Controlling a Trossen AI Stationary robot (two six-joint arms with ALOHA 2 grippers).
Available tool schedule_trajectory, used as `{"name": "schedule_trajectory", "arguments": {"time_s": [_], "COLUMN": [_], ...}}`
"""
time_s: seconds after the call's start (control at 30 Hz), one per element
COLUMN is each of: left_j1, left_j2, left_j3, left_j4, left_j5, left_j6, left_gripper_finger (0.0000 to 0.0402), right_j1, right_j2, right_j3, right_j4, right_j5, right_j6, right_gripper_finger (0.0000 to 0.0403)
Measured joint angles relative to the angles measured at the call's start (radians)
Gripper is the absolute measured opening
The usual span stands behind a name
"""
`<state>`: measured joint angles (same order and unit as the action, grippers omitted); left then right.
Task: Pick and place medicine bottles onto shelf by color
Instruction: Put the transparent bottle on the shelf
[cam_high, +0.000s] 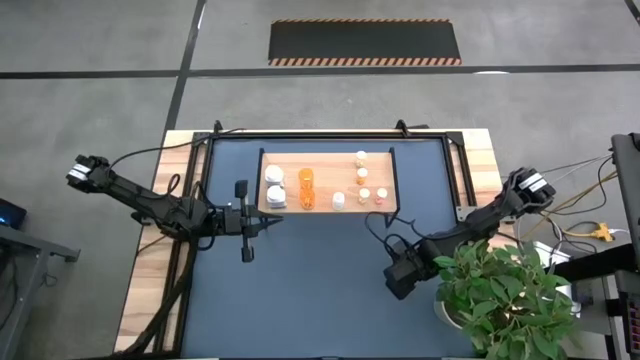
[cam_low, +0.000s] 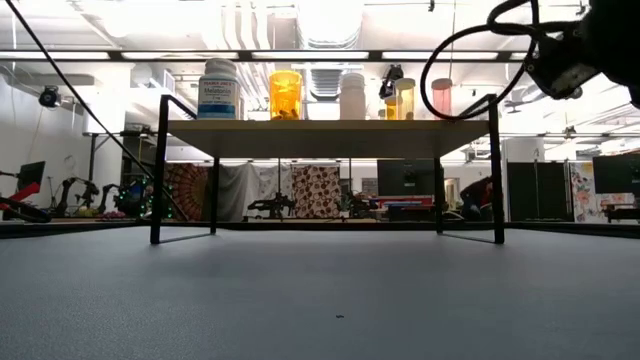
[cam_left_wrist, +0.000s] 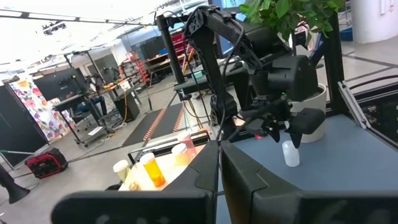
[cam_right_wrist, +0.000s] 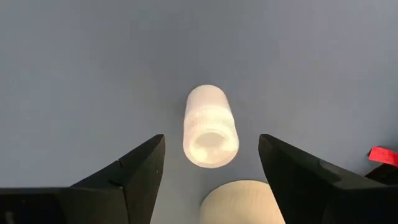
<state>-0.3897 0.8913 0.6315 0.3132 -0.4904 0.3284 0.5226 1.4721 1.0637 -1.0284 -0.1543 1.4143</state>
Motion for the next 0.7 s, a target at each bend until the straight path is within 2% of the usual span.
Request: {"name": "schedule_trajectory", "arguments": {"time_s": [0.23,0.53,0.7], "left_j1": [0.000,0.000,0.000], "left_j2": [0.000,0.000,0.000], "left_j3": [0.000,0.000,0.000], "left_j4": [-0.001,-0.001,0.000], "left_j5": [0.000,0.000,0.000], "left_j6": [0.000,0.000,0.001], "left_gripper_finger": [0.0000,0.0000,0.0000], "right_j1": [0.010,0.010,0.013], "right_j2": [0.061,0.065,0.043], "right_j3": [-0.002,0.005,0.083], "right_j4": [0.015,0.016,0.052], "right_j5": [-0.003,-0.011,-0.099], "right_j6": [-0.022,-0.050,-0.217], "right_gripper_finger": [0.0221,0.0125,0.0126]}}
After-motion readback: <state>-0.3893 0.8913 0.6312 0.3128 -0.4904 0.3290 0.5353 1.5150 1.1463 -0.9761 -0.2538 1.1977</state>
